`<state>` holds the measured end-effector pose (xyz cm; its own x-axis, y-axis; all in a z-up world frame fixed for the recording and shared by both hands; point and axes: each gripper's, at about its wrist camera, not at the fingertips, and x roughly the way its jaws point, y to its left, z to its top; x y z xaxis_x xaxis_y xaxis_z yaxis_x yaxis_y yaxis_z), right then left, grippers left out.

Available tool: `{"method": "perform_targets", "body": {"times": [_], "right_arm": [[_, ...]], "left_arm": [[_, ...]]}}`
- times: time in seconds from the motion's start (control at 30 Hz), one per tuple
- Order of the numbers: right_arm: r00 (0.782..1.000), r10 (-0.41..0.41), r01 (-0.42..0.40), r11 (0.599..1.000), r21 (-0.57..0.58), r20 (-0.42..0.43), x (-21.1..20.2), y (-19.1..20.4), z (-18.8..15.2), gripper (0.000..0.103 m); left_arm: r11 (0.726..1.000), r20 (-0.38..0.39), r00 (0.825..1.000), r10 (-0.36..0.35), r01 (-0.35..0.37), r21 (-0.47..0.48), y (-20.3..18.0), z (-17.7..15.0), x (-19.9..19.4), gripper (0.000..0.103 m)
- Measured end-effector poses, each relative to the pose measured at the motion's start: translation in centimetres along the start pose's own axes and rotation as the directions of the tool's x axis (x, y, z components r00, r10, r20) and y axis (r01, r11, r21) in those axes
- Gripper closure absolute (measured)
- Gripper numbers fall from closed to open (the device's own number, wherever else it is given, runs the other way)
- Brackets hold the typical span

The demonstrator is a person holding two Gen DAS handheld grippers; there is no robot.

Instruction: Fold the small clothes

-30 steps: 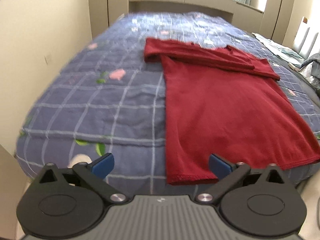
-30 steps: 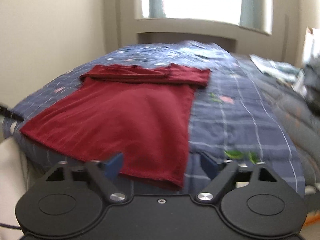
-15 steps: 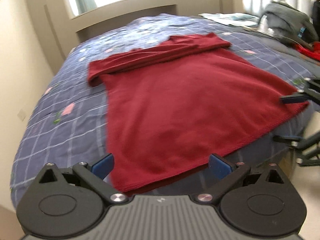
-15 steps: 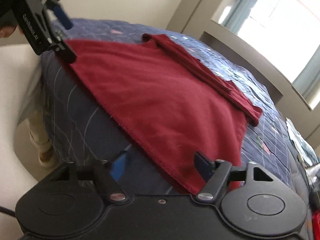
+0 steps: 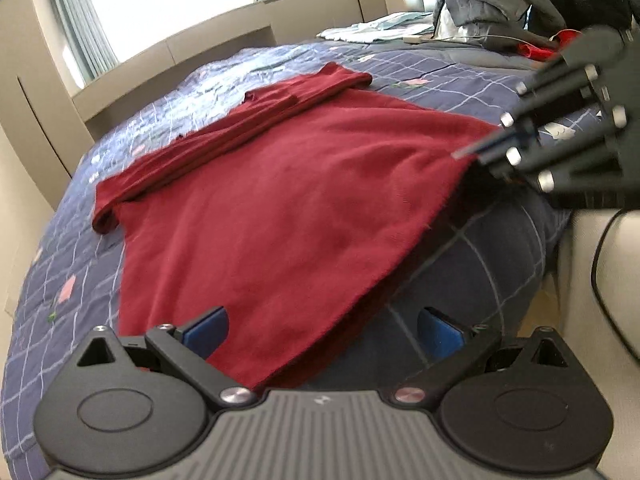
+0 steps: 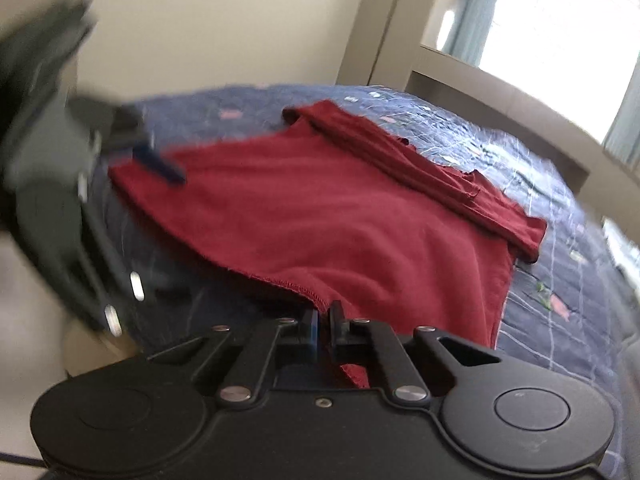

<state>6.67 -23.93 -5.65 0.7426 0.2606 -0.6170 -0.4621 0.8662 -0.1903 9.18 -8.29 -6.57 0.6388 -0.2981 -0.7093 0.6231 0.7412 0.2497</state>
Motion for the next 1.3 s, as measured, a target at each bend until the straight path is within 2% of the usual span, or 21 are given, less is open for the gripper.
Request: {"method": "perform_targets", "body": {"times": [0.1, 0.27, 0.33, 0.37, 0.43, 0.6, 0.7, 0.73, 0.8, 0.83, 0.97, 1.03, 1.13, 1.17, 1.23, 1.27, 1.3], "right_arm": [[0.999, 0.034, -0.036, 0.997, 0.069, 0.018, -0.3, -1.3, 1.7, 0.098], [0.996, 0.071, -0.078, 0.988, 0.134, 0.05, -1.2, -2.5, 3.1, 0.098], [0.995, 0.077, -0.085, 0.986, 0.145, 0.058, -1.5, -2.8, 3.5, 0.098], [0.995, 0.074, -0.081, 0.987, 0.142, 0.06, -1.7, -2.8, 3.6, 0.098], [0.996, 0.069, -0.076, 0.988, 0.136, 0.057, -1.9, -2.8, 3.6, 0.098], [0.999, 0.043, -0.044, 0.995, 0.088, 0.017, -1.6, -1.7, 2.2, 0.098], [1.0, 0.015, -0.014, 0.999, 0.04, -0.02, -0.7, -0.1, 0.6, 0.096], [0.999, -0.005, 0.006, 1.0, 0.019, -0.035, -0.3, 0.4, 0.0, 0.096], [0.996, -0.063, 0.06, 0.997, -0.05, -0.059, 0.7, 1.7, -1.3, 0.08], [0.993, -0.103, 0.096, 0.99, -0.102, -0.064, 1.1, 2.3, -2.0, 0.077], [0.983, -0.183, 0.177, 0.958, -0.225, -0.007, 0.9, 3.8, -3.8, 0.073], [0.975, -0.221, 0.219, 0.939, -0.264, 0.022, 0.7, 4.0, -4.3, 0.07], [0.968, -0.247, 0.248, 0.936, -0.251, 0.038, 0.5, 3.1, -4.7, 0.069], [0.967, -0.251, 0.253, 0.937, -0.24, 0.041, 0.4, 2.9, -4.7, 0.071], [0.967, -0.25, 0.253, 0.94, -0.229, 0.044, 0.0, 2.5, -4.7, 0.083], [0.968, -0.246, 0.25, 0.941, -0.228, 0.047, -0.2, 2.5, -4.7, 0.095], [0.969, -0.24, 0.246, 0.941, -0.231, 0.053, -0.5, 2.5, -4.7, 0.1]], "left_arm": [[0.998, 0.024, 0.998, 0.05, -0.051, 0.026, -0.8, 0.3, 0.5, 0.001], [0.995, 0.028, 0.995, 0.096, -0.096, -0.007, -0.1, 0.4, 1.2, 0.013], [0.992, 0.021, 0.992, 0.126, -0.126, -0.019, 0.6, 0.1, 1.2, 0.028], [0.989, 0.016, 0.989, 0.147, -0.147, -0.016, 0.9, 0.0, 1.2, 0.033], [0.979, 0.002, 0.979, 0.205, -0.205, 0.004, 1.7, -0.6, 1.3, 0.051], [0.956, -0.01, 0.959, 0.283, -0.282, 0.077, 3.7, -2.7, 0.8, 0.069], [0.942, -0.002, 0.953, 0.304, -0.3, 0.153, 3.8, -3.7, 0.6, 0.085], [0.935, 0.005, 0.95, 0.312, -0.308, 0.177, 3.7, -3.9, 0.6, 0.086], [0.921, 0.025, 0.944, 0.329, -0.326, 0.214, 3.6, -4.2, 0.4, 0.086], [0.916, 0.032, 0.942, 0.333, -0.332, 0.225, 3.5, -4.3, 0.4, 0.086], [0.904, 0.046, 0.937, 0.345, -0.345, 0.251, 3.3, -4.4, 0.1, 0.086], [0.903, 0.045, 0.938, 0.344, -0.344, 0.256, 3.4, -4.6, 0.0, 0.092], [0.906, 0.055, 0.943, 0.33, -0.332, 0.262, 3.5, -4.7, -0.1, 0.098], [0.905, 0.063, 0.944, 0.324, -0.329, 0.269, 3.4, -4.7, -0.3, 0.099], [0.904, 0.075, 0.946, 0.314, -0.323, 0.282, 3.3, -4.7, -0.7, 0.1], [0.902, 0.084, 0.947, 0.311, -0.322, 0.287, 3.3, -4.7, -1.0, 0.1], [0.9, 0.092, 0.946, 0.311, -0.324, 0.291, 3.3, -4.7, -1.2, 0.1]]}}
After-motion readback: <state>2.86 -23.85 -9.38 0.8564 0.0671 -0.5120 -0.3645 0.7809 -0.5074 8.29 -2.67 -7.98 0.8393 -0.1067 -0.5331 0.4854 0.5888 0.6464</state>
